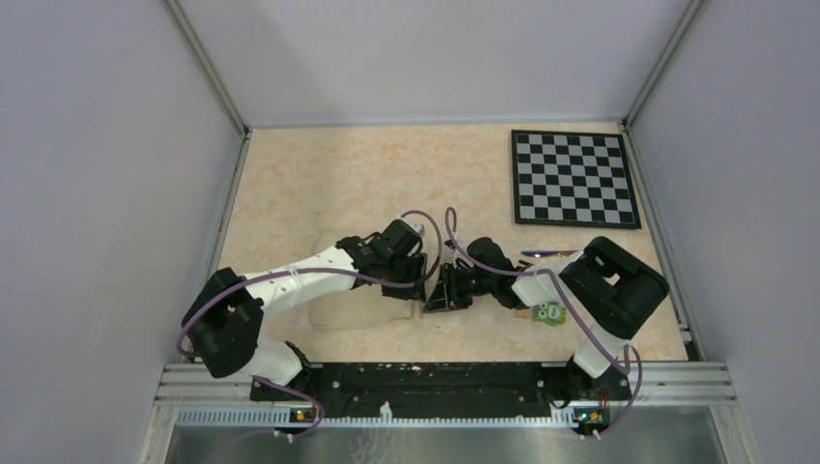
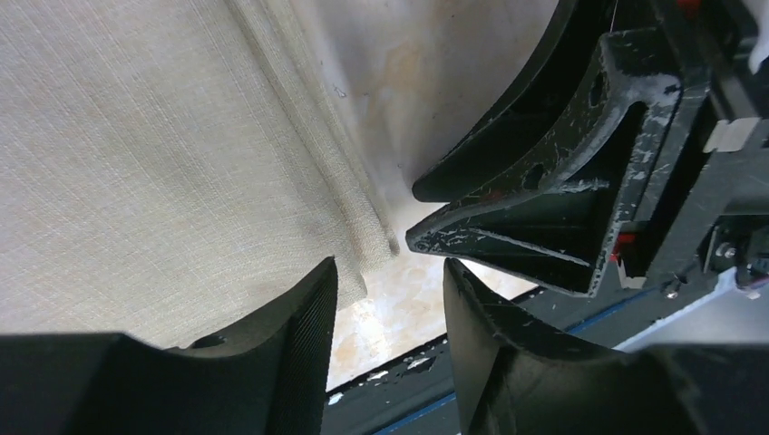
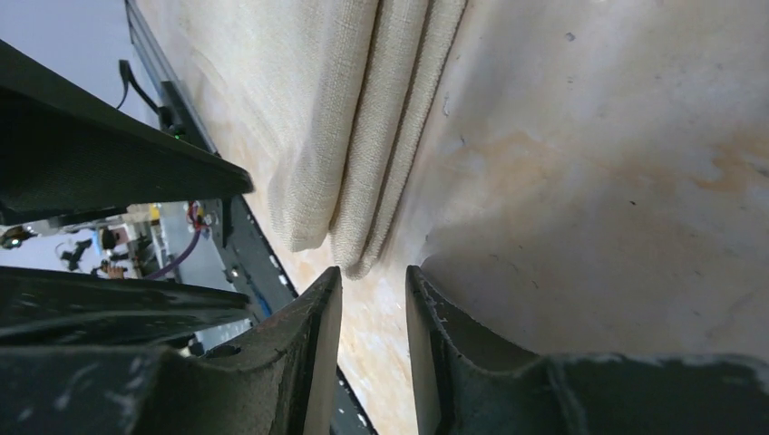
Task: Fold the napkin into a case and place the utensils inside
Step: Flatten out the lower triangle-folded napkin at the center of the board.
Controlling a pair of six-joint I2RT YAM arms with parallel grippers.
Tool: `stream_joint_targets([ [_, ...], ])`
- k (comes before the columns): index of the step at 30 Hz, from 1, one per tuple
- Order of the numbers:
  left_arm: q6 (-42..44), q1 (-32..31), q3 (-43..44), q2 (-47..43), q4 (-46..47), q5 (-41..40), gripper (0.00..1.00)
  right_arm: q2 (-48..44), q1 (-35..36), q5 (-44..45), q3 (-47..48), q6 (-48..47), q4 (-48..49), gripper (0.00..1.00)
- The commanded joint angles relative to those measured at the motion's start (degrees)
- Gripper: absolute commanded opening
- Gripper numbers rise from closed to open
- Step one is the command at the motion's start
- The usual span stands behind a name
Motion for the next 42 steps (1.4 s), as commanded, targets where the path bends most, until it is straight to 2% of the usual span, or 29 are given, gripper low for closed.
stream_joint_targets([
  [1,-2.7,-2.8,0.4,1.6,-1.3,-5.0,0.52,2.3,-0.4,-3.0,-1.1,2.1,7.4,0.33],
  [7,-4.3,-5.8,0.6,3.3,-2.9,-8.7,0.49,3.5,-0.5,-3.6,-1.3,2.5,9.2,0.33],
  [15,-4.9,-7.3,0.6,5.2,-4.2,-9.7,0.40,4.6,-0.4,-4.0,-1.6,3.1,11.2,0.23],
  [23,-6.2,-9.4,1.2,6.8,-6.3,-12.3,0.41,6.0,-0.4,-4.4,-1.0,3.5,12.2,0.22],
  [26,-6.4,-9.9,1.6,8.2,-6.1,-12.3,0.36,6.8,-0.2,-4.6,-0.8,4.0,13.0,0.19],
  [31,-6.6,-10.6,2.6,8.5,-5.9,-12.4,0.19,8.2,0.6,-4.8,-1.0,5.6,15.8,0.11],
  [36,-6.8,-11.9,4.4,8.9,-5.7,-11.6,0.15,9.8,0.8,-5.2,-2.6,8.7,21.5,0.03],
  [42,-7.0,-12.9,5.2,11.7,-6.3,-12.3,0.15,10.7,0.8,-5.5,-3.5,10.2,23.9,0.01],
])
